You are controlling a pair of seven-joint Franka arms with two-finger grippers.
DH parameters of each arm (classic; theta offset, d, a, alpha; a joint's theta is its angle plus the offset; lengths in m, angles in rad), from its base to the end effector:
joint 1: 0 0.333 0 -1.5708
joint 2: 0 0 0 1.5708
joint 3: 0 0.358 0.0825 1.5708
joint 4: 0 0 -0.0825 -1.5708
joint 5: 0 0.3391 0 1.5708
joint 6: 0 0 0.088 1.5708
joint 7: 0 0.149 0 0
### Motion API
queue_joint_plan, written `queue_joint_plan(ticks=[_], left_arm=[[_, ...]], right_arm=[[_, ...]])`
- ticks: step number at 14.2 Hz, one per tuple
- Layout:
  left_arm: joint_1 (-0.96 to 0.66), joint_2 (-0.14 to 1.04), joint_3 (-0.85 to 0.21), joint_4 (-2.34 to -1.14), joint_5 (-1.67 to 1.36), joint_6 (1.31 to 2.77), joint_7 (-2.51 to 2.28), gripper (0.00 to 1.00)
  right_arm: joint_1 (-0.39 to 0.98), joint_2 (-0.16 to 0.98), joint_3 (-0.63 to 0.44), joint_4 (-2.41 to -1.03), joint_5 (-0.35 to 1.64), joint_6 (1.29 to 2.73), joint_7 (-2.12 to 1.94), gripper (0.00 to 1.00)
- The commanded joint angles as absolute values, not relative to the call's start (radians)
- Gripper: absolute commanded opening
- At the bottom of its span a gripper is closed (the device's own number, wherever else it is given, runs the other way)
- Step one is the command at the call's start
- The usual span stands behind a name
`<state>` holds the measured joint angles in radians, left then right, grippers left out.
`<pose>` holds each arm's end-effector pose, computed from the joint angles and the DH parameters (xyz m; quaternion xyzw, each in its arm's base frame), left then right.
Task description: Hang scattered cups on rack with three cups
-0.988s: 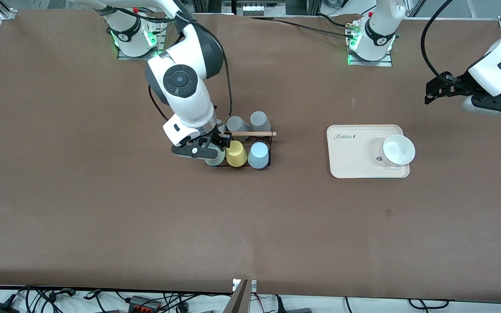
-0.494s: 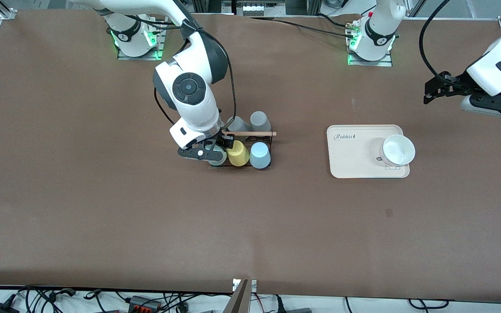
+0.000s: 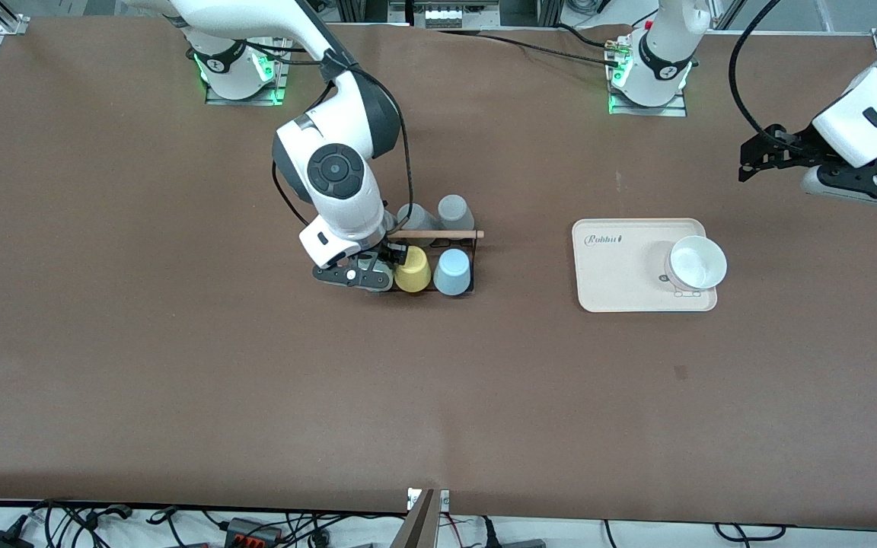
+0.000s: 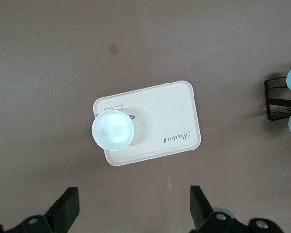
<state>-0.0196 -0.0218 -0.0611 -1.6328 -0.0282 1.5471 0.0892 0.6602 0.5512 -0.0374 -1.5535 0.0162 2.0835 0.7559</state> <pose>0.4932 -0.0445 0.6072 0.9958 -0.0847 -0.0319 0.0136 0.5463 0.3989 0.3426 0.9976 -0.0679 -0.0062 0.0088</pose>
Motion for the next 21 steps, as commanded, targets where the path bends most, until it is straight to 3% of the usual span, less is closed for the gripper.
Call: queue_joint_plan(ticks=[1, 3, 5, 8, 11, 15, 21], left_arm=[[-0.018, -0.026, -0.064, -1.629, -0.034, 1.549, 0.109, 1.00], [-0.018, -0.026, -0.064, -1.629, -0.034, 1.549, 0.109, 1.00], [-0.017, -0.026, -0.064, -1.629, -0.035, 1.549, 0.109, 1.00], [-0.017, -0.026, -0.064, -1.629, -0.034, 1.549, 0.109, 1.00], [-0.015, -0.026, -0.063, -1.629, -0.034, 1.549, 0.109, 1.00], [-0.012, -0.026, -0.063, -1.629, -0.034, 1.549, 0.109, 1.00], [-0.008, -0.026, -0.063, -1.629, -0.034, 1.549, 0.110, 1.00]], right_arm=[[0.664, 0.557, -0.040, -1.549, 0.023, 2.086, 0.770, 0.25], [0.660, 0.557, -0.038, -1.551, 0.023, 2.086, 0.772, 0.55], [0.660, 0.557, -0.040, -1.551, 0.023, 2.086, 0.772, 0.77], [0.658, 0.552, -0.040, -1.551, 0.023, 2.082, 0.772, 1.00], [0.657, 0.532, -0.046, -1.546, 0.023, 2.074, 0.750, 1.00], [0.592, 0.416, -0.051, -1.537, 0.025, 1.985, 0.712, 1.00], [0.373, 0.278, -0.052, -1.503, 0.006, 1.791, 0.540, 1.00]])
